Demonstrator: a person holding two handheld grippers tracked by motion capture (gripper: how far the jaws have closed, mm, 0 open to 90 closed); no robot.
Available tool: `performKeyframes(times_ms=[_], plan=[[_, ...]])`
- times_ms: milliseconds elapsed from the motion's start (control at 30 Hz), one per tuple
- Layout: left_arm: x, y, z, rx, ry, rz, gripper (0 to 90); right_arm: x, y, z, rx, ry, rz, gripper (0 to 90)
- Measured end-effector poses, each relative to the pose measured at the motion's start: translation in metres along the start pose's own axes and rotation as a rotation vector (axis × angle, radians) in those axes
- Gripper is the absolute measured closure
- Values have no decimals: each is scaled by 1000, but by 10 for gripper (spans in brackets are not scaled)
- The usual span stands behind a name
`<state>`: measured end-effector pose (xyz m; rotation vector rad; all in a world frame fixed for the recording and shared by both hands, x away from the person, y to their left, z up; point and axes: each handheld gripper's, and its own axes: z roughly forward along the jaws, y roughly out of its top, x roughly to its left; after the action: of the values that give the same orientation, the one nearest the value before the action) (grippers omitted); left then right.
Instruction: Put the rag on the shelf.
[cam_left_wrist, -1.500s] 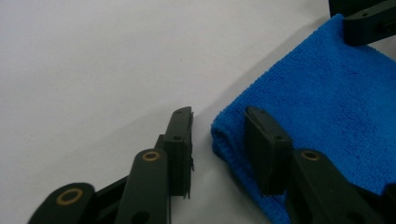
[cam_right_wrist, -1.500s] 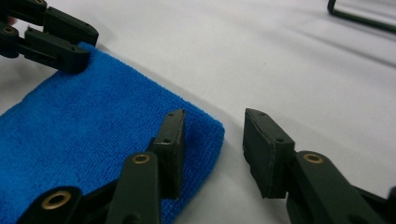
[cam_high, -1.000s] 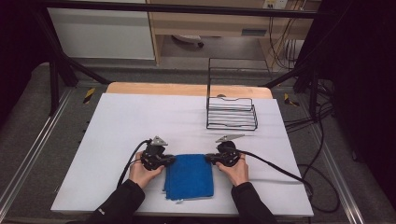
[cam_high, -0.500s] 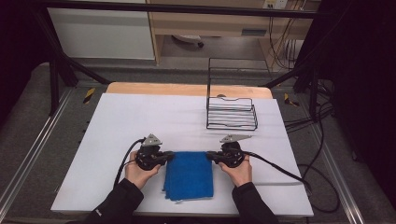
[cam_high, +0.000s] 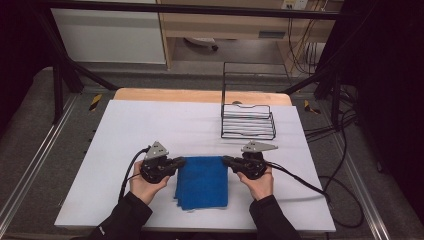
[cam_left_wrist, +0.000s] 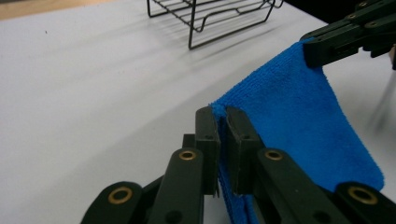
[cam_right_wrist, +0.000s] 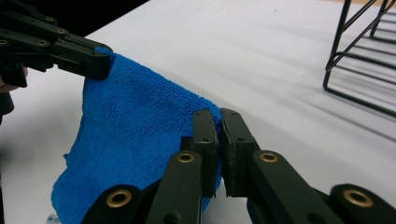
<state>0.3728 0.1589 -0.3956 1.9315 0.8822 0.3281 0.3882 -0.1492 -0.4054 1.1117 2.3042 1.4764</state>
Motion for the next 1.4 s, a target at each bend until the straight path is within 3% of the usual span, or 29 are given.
performKeyframes(times_ms=[233,533,700,1167,1400], plan=[[-7,7,-8,-63,6,17,843,2,5,-10,-52,-7,-20,860],[-12,13,-17,-111,4,22,843,10,13,-23,-107,-16,-63,862],[-17,18,-19,-138,1,28,843,11,16,-31,-137,-23,-64,862],[-32,39,-18,-217,-14,62,843,16,33,-67,-224,-79,-115,864],[-35,51,-13,-248,-20,62,843,16,36,-78,-241,-103,-128,864]])
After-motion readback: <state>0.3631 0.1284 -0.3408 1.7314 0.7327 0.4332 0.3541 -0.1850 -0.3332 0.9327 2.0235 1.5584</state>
